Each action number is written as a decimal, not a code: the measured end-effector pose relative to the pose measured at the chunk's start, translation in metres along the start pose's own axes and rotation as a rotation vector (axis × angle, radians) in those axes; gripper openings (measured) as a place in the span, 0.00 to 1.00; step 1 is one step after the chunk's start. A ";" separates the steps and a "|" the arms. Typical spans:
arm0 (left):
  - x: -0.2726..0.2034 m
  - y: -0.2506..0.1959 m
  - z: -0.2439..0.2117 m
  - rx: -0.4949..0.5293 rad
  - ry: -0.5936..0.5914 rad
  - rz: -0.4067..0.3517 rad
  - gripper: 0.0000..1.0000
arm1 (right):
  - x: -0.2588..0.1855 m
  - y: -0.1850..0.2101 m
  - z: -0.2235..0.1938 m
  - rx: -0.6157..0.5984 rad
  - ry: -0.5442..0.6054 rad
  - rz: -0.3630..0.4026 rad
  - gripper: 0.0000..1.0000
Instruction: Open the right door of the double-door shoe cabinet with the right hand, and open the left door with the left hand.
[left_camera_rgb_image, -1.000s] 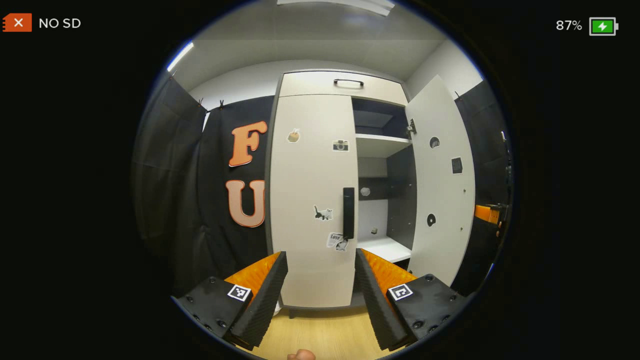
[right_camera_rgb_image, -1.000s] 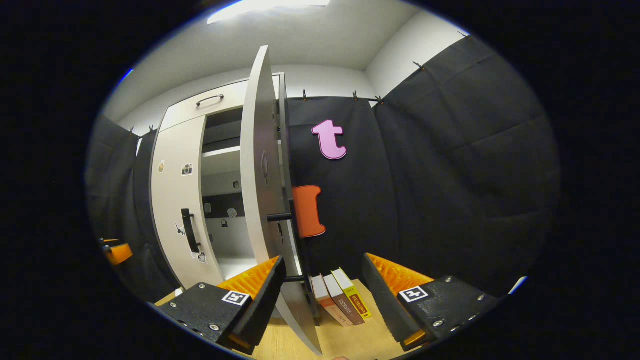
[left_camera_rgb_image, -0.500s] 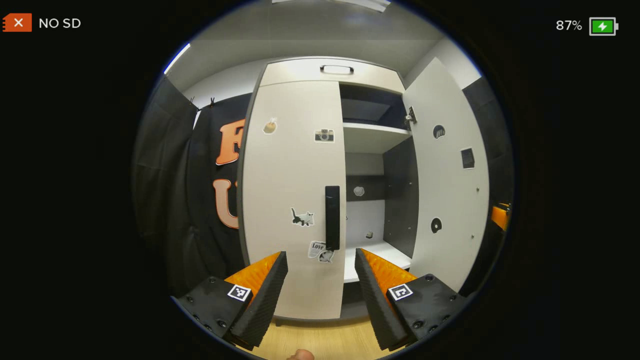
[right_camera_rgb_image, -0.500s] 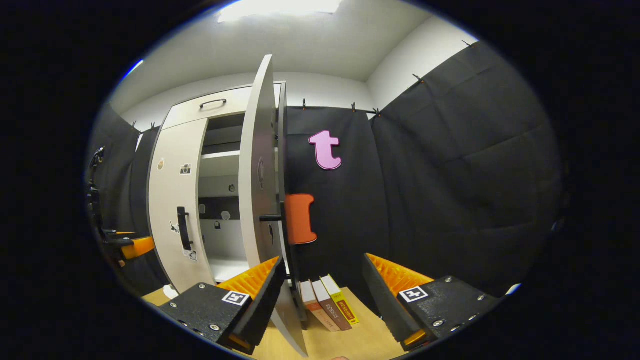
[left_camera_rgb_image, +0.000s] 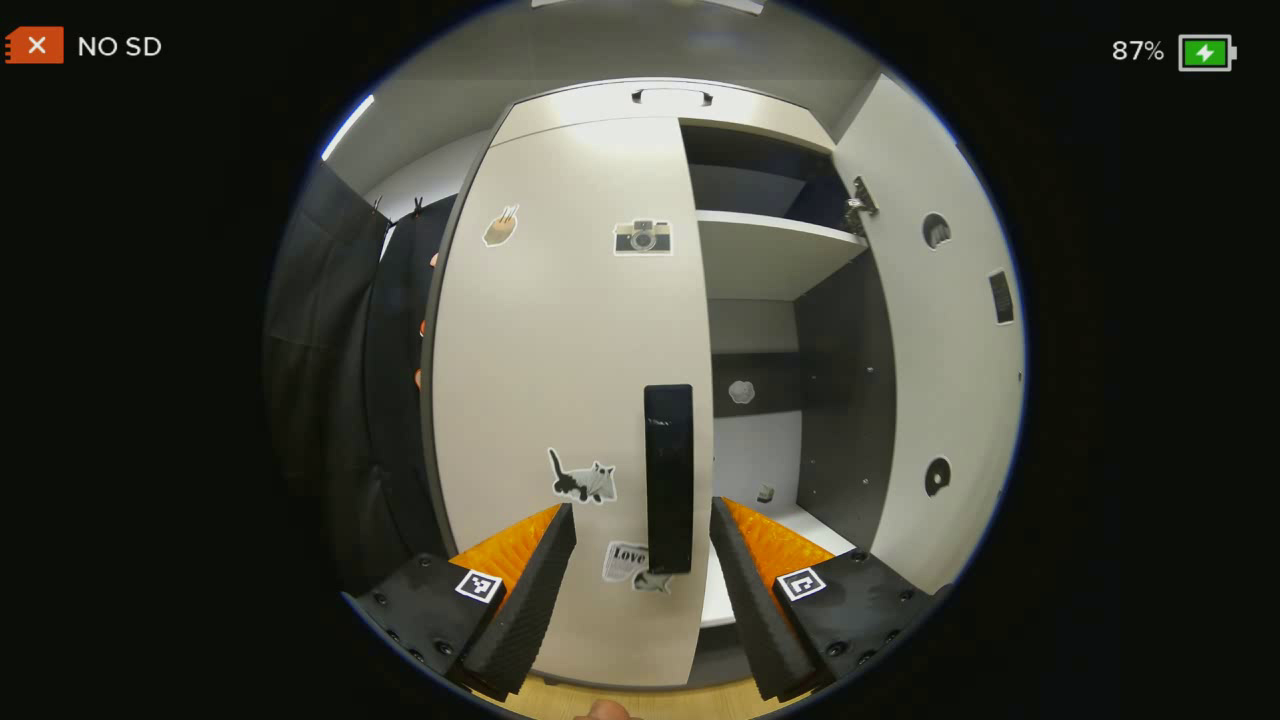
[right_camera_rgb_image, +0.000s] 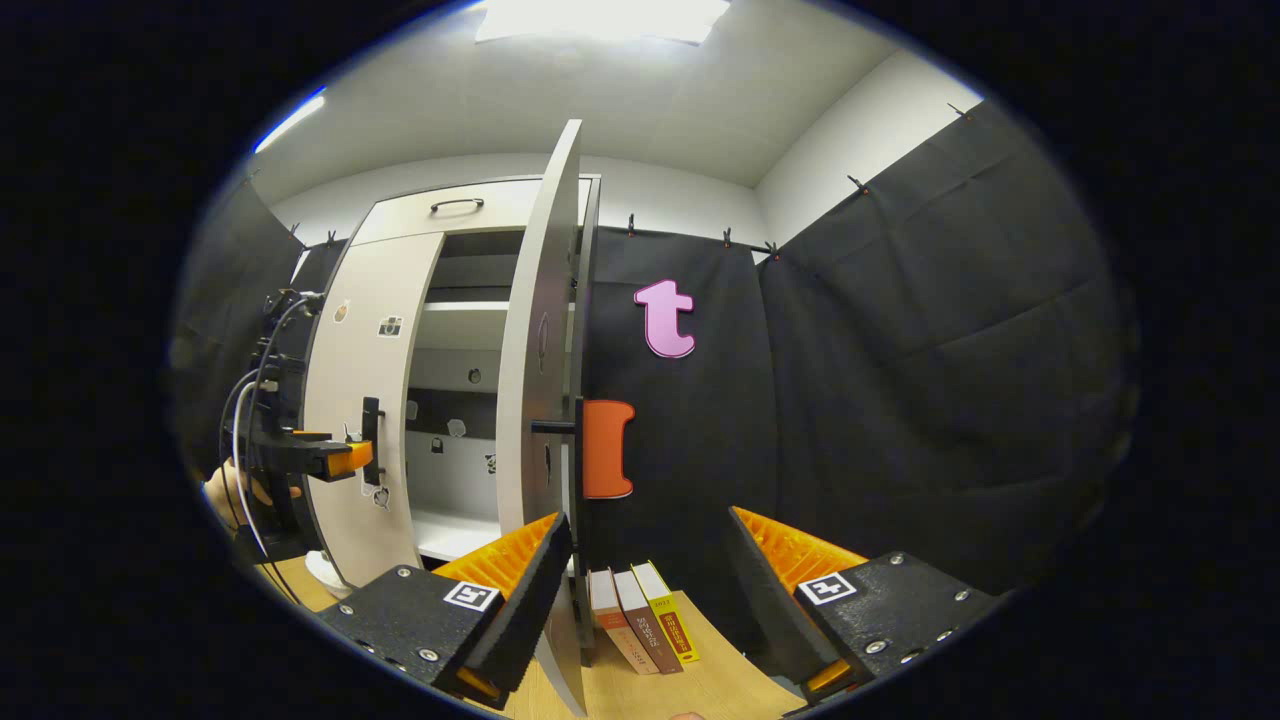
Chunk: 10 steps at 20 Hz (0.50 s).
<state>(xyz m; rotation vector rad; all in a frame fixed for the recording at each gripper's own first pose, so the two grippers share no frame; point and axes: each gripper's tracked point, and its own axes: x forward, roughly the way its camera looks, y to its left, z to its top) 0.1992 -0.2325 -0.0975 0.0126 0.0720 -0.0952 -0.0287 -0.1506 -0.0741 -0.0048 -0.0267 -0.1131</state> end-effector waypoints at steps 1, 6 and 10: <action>0.008 0.001 0.002 -0.006 -0.003 0.010 0.81 | -0.001 0.000 0.002 -0.001 -0.012 -0.001 0.93; 0.035 0.000 -0.003 0.019 0.020 0.020 0.76 | -0.001 0.006 0.002 -0.009 -0.040 0.013 0.93; 0.041 -0.010 -0.007 -0.013 0.037 -0.027 0.70 | 0.001 0.009 0.000 -0.001 -0.045 0.027 0.93</action>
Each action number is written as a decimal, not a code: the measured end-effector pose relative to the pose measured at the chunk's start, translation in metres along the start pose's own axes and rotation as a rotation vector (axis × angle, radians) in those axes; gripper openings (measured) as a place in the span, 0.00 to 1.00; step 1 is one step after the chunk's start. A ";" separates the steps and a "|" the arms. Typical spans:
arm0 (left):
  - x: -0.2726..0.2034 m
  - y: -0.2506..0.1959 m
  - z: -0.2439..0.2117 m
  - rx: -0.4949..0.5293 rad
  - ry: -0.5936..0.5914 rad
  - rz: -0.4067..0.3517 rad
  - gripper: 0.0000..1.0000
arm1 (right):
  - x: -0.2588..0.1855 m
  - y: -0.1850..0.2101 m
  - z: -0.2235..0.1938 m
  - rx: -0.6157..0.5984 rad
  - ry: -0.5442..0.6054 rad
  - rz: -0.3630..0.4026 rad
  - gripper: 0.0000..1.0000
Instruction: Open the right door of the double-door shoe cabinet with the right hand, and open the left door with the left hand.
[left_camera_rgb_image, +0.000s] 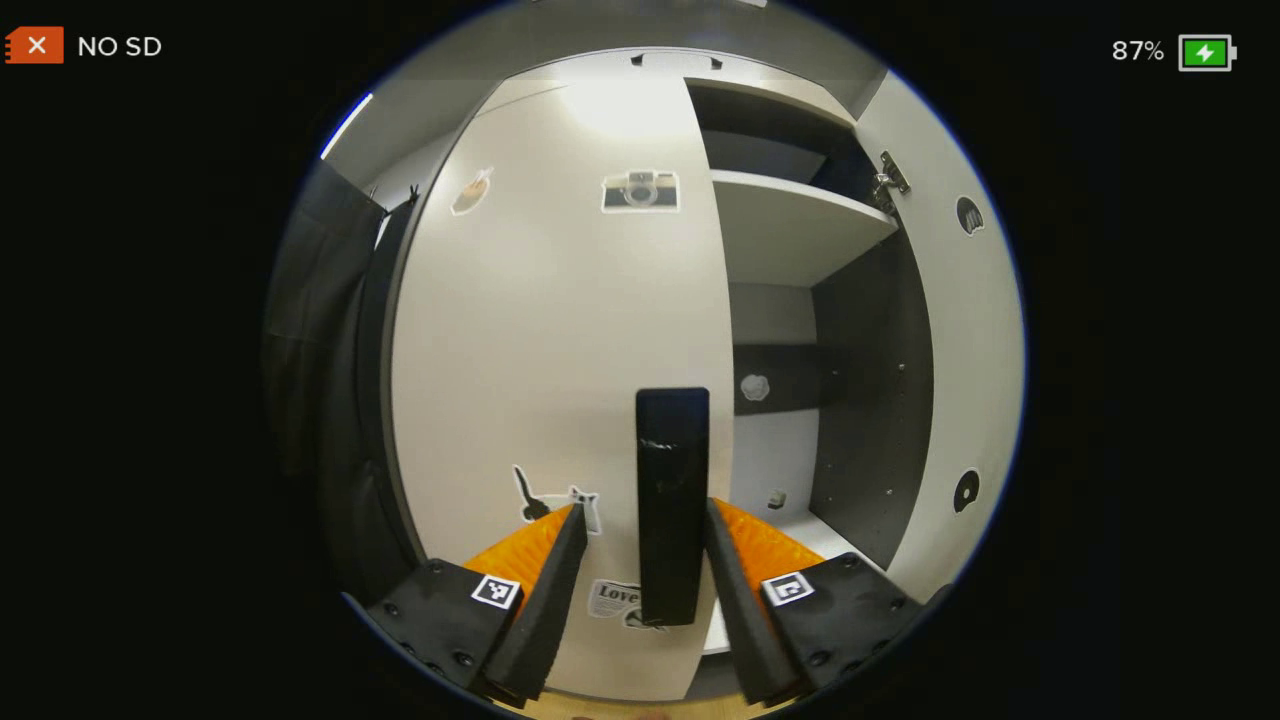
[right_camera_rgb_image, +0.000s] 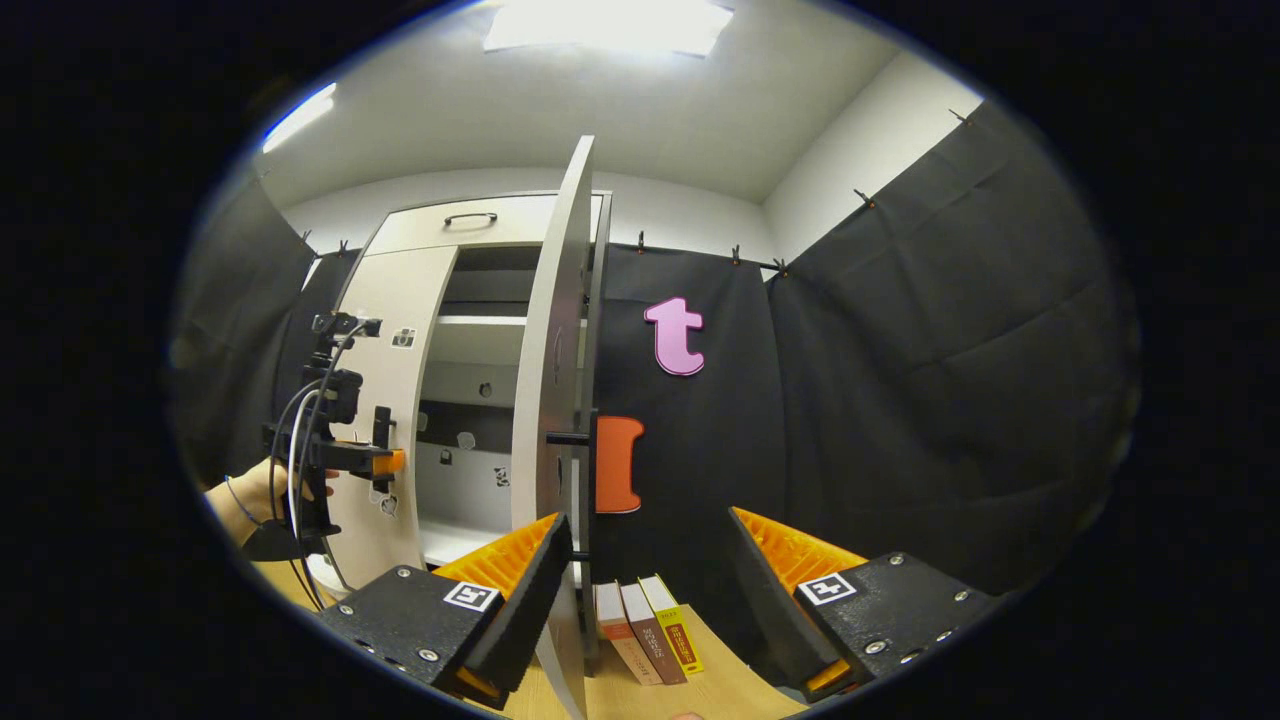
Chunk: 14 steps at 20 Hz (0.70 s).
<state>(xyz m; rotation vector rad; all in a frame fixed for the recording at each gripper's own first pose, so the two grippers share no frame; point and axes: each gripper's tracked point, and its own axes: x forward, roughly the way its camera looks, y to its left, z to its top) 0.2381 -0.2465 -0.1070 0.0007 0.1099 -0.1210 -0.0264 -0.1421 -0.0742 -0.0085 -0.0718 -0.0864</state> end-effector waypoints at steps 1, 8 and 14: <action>-0.001 -0.001 0.001 0.001 0.000 -0.013 0.64 | 0.001 -0.002 -0.002 -0.005 0.004 -0.008 0.93; -0.002 -0.008 -0.001 -0.015 0.003 -0.031 0.29 | 0.000 -0.006 -0.006 -0.012 0.008 -0.026 0.93; -0.019 -0.006 -0.003 -0.024 0.001 -0.083 0.13 | -0.001 -0.012 -0.002 -0.010 0.002 -0.039 0.93</action>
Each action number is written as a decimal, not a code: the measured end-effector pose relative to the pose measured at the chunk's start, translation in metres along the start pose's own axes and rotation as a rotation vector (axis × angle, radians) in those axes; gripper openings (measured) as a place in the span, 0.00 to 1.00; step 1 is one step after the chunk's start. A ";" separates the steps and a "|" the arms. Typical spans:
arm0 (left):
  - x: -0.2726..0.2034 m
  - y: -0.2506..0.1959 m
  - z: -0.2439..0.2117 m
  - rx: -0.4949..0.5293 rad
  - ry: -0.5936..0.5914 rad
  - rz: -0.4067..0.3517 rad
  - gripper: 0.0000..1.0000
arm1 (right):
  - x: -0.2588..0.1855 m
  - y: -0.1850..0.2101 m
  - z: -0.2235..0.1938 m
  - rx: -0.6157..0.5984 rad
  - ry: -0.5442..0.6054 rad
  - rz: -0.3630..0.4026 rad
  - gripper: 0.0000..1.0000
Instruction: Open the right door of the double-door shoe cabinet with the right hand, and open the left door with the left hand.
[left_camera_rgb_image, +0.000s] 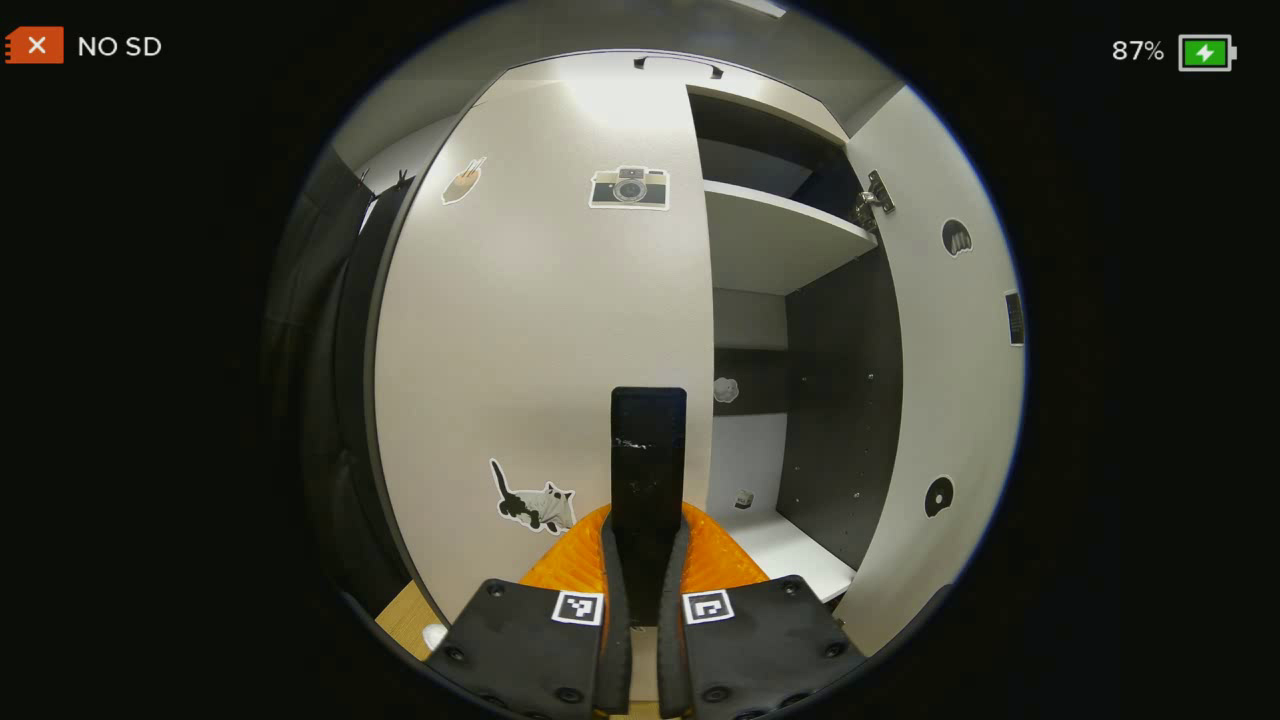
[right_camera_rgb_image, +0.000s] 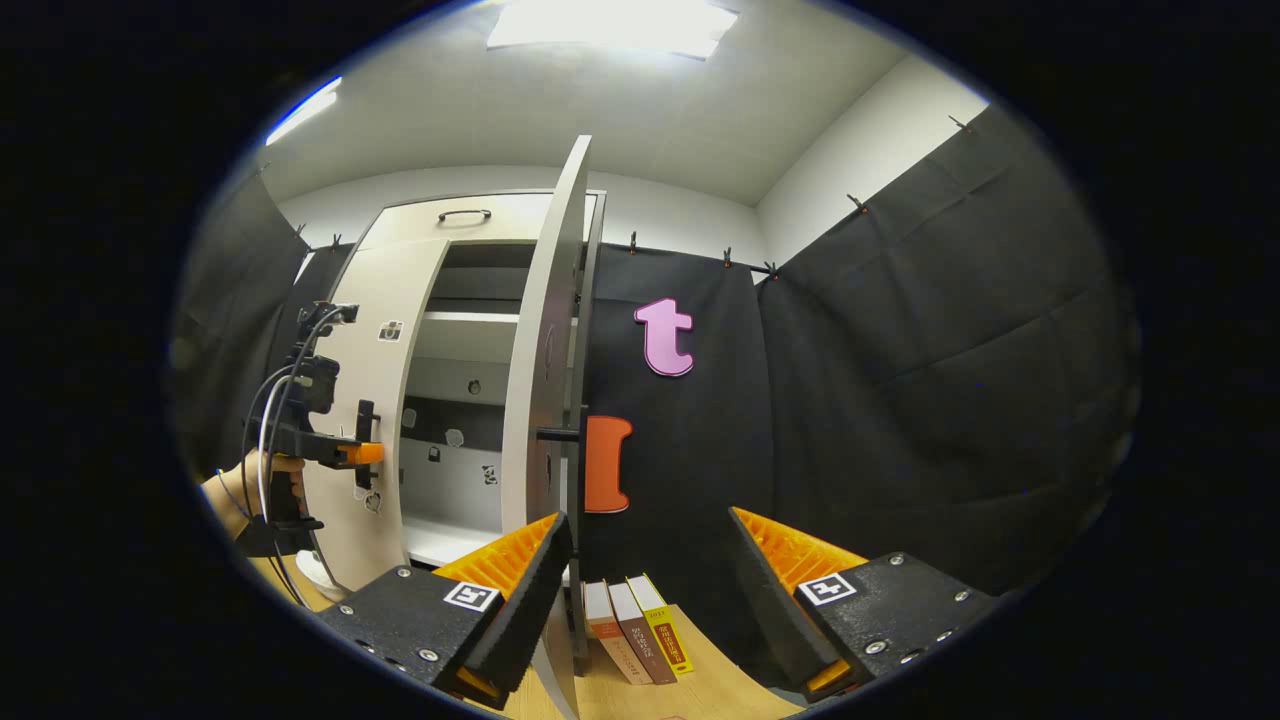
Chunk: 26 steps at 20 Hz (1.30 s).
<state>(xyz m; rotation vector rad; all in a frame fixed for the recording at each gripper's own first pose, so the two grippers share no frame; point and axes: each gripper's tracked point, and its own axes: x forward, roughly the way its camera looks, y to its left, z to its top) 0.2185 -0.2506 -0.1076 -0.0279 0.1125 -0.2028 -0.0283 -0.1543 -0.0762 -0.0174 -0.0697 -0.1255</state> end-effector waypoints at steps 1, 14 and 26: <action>-0.006 0.000 0.001 0.008 -0.003 -0.012 0.11 | 0.000 0.000 0.000 0.003 0.002 0.002 0.93; -0.096 0.034 0.003 -0.010 -0.002 -0.138 0.11 | -0.025 0.056 0.033 0.039 -0.035 0.049 0.93; -0.169 0.115 0.009 -0.050 -0.045 -0.116 0.10 | -0.028 0.127 0.036 0.029 -0.011 0.142 0.93</action>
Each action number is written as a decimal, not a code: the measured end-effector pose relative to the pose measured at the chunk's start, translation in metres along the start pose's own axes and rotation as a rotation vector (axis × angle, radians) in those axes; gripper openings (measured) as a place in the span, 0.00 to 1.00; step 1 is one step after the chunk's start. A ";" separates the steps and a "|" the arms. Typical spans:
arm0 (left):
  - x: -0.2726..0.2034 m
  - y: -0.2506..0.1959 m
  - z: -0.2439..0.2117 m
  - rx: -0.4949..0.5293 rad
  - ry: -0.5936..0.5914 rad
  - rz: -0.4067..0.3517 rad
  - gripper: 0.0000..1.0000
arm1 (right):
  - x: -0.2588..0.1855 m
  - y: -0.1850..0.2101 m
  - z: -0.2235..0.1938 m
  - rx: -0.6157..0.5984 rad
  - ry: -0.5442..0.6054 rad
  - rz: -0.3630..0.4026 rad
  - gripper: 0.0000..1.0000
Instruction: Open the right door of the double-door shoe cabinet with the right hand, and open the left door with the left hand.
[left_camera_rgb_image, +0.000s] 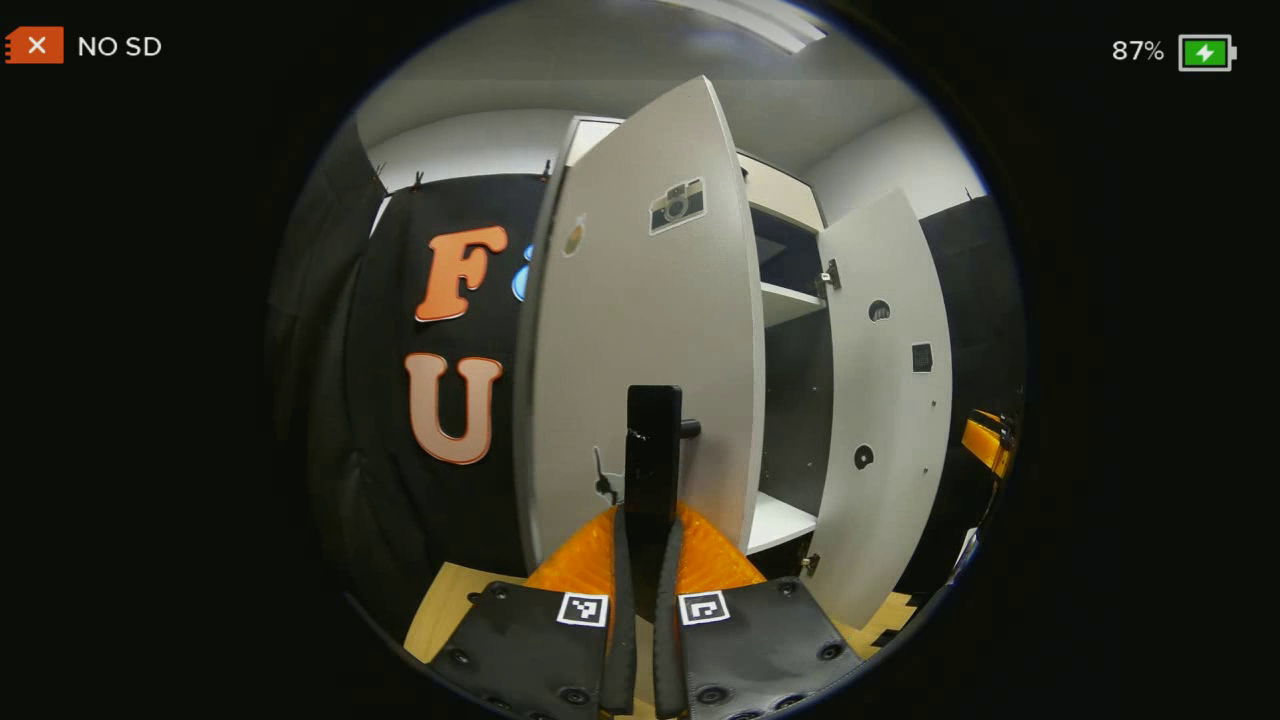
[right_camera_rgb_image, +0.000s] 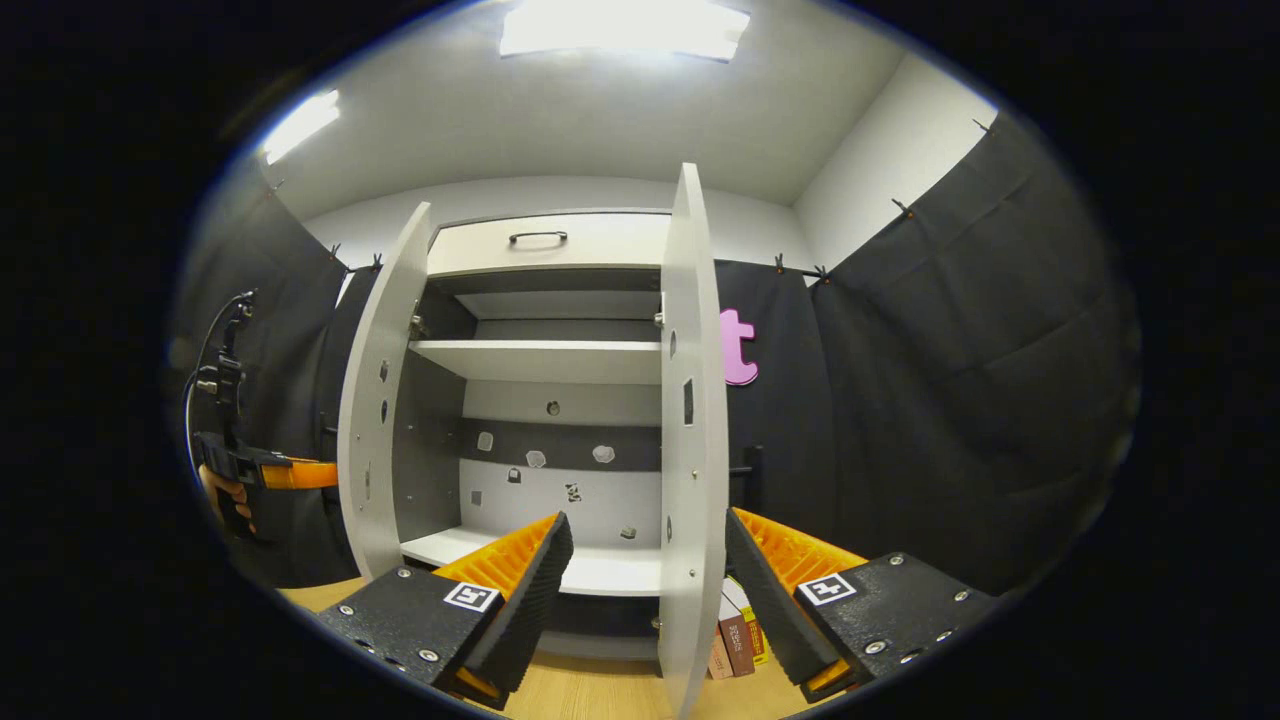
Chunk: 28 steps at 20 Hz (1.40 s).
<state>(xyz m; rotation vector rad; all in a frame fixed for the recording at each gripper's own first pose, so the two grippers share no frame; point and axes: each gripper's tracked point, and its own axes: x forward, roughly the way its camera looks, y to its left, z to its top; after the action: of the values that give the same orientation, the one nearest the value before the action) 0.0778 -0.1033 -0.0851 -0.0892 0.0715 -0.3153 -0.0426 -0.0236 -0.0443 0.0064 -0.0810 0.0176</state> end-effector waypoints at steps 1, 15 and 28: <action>-0.004 0.007 0.001 0.002 0.000 0.010 0.10 | 0.001 0.004 -0.002 -0.001 0.002 0.007 0.93; -0.024 0.081 0.007 0.046 -0.004 0.165 0.06 | 0.018 0.019 -0.016 0.027 0.035 0.046 0.93; -0.077 0.085 0.016 0.027 0.002 0.215 0.04 | 0.021 0.032 -0.014 -0.020 0.062 0.072 0.93</action>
<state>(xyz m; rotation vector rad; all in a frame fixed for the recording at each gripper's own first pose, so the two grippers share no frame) 0.0321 0.0025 -0.0736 -0.0543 0.0777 -0.1020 -0.0211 0.0085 -0.0569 -0.0169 -0.0195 0.0889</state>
